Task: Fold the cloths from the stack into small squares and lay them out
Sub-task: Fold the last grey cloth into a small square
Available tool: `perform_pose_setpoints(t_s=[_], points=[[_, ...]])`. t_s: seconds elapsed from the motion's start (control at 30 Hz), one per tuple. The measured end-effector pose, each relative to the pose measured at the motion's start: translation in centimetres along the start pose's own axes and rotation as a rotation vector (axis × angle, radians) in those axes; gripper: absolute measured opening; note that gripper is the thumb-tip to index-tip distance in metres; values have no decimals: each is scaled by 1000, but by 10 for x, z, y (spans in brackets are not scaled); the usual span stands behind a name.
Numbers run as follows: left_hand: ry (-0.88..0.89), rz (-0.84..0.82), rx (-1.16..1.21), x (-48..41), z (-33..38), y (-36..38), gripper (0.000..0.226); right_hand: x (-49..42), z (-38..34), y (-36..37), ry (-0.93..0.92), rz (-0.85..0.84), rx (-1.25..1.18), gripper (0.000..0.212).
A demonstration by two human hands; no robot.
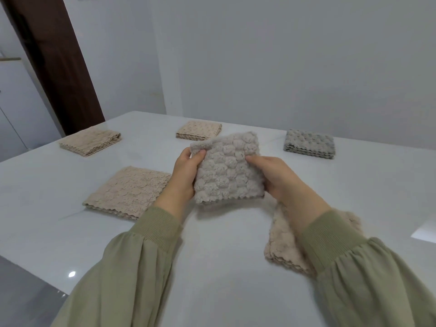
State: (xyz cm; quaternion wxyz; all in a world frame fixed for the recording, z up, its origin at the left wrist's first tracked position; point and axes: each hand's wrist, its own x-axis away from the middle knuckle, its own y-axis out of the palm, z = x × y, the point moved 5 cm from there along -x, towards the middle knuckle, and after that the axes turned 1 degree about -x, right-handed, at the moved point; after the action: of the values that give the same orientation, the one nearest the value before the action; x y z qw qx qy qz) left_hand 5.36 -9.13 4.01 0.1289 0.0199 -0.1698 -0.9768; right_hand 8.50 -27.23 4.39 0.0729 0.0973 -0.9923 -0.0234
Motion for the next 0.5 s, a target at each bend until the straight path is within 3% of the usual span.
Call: perform_pose_setpoints(t_s=[0.1, 0.2, 0.33, 0.37, 0.5], points=[[-207, -109, 147, 6, -8, 17, 38, 12, -18, -13, -117, 52, 78, 27], [-290, -200, 25, 17, -15, 42, 33, 23, -27, -33, -156, 151, 105, 33], [-236, -257, -155, 34, -15, 79, 20, 37, -28, -70, -167, 243, 80, 75], [-219, -238, -182, 37, -15, 87, 23, 41, -25, -82, -169, 273, 57, 75], [-175, -207, -289, 47, -26, 125, 29, 62, -13, -127, -132, 315, -32, 24]])
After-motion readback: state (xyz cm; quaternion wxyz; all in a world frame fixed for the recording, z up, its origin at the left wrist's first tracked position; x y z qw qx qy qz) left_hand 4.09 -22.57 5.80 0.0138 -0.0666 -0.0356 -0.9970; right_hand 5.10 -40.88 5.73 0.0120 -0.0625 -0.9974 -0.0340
